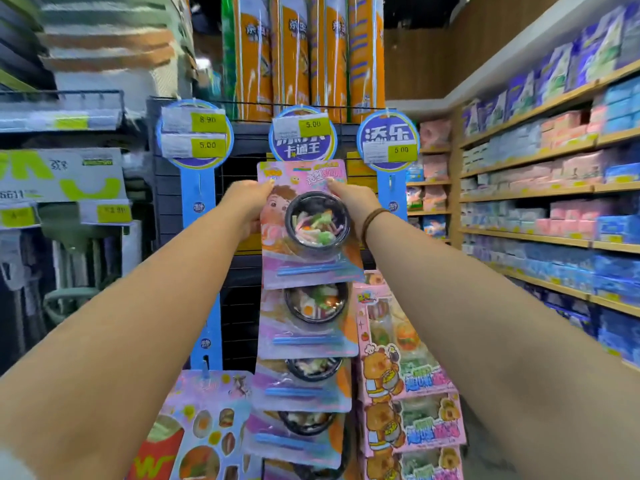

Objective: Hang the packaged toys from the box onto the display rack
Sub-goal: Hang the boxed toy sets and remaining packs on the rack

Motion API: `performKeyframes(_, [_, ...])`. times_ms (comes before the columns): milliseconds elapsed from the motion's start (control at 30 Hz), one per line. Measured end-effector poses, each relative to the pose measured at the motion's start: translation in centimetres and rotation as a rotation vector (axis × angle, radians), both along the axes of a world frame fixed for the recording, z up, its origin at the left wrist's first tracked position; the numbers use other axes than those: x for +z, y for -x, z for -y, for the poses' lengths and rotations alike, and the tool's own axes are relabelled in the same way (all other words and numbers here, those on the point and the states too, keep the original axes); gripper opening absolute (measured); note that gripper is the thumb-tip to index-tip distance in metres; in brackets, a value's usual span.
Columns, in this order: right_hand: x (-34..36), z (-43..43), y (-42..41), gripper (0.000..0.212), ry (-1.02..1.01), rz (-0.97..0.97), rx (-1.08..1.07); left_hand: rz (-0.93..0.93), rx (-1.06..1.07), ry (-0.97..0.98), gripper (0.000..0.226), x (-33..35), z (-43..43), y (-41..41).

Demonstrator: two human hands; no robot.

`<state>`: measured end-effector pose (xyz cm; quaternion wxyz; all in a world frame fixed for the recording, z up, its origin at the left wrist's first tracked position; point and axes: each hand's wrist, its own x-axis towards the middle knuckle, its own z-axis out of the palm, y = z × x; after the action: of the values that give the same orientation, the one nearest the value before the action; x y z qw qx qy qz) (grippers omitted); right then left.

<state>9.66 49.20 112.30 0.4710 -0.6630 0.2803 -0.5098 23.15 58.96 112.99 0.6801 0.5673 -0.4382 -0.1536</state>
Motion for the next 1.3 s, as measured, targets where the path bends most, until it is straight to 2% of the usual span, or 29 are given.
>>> performKeyframes(100, [0.5, 0.7, -0.4, 0.026, -0.048, 0.019, -0.011, 0.018, -0.046, -0.053, 0.017, 0.3, 0.7, -0.7])
performKeyframes(233, [-0.7, 0.8, 0.1, 0.024, -0.170, 0.031, -0.005, 0.025, -0.079, -0.117, 0.015, -1.0, 1.3, -1.4])
performKeyframes(300, [-1.6, 0.9, 0.1, 0.032, -0.191, 0.024, -0.010, 0.006, -0.091, -0.119, 0.018, -1.8, 1.3, -1.4])
performKeyframes(400, [-2.6, 1.3, -0.3, 0.061, -0.205, 0.008, -0.062, 0.012, -0.084, -0.110, 0.022, -2.4, 1.0, -1.2])
performKeyframes(433, [-2.8, 1.7, -0.6, 0.063, -0.195, -0.008, -0.081, 0.025, -0.075, -0.109, 0.023, -2.4, 0.9, -1.2])
performKeyframes(600, [-4.0, 0.2, 0.3, 0.029, -0.126, -0.108, -0.164, 0.044, -0.070, -0.196, 0.016, -3.0, -0.4, -1.4])
performKeyframes(700, [-5.6, -1.0, 1.3, 0.027, -0.186, -0.013, -0.128, 0.003, -0.084, -0.226, 0.019, -4.0, -2.0, -1.1])
performKeyframes(800, [-7.6, -3.0, 2.6, 0.023, -0.240, 0.098, -0.064, -0.026, -0.107, -0.253, 0.009, -5.4, -4.7, -0.2])
performKeyframes(900, [-9.3, -5.3, 4.1, 0.022, -0.223, 0.057, -0.056, -0.016, -0.093, -0.316, 0.024, -7.3, -7.3, 0.3])
performKeyframes(1200, [-18.3, -13.6, 5.9, 0.028, -0.432, -0.021, -0.027, -0.082, -0.070, -0.526, 0.015, -15.2, -15.6, 3.6])
performKeyframes(1300, [-21.5, -16.8, 5.2, 0.021, -0.534, -0.057, -0.012, -0.132, -0.091, -0.558, 0.020, -18.1, -18.3, 3.5])
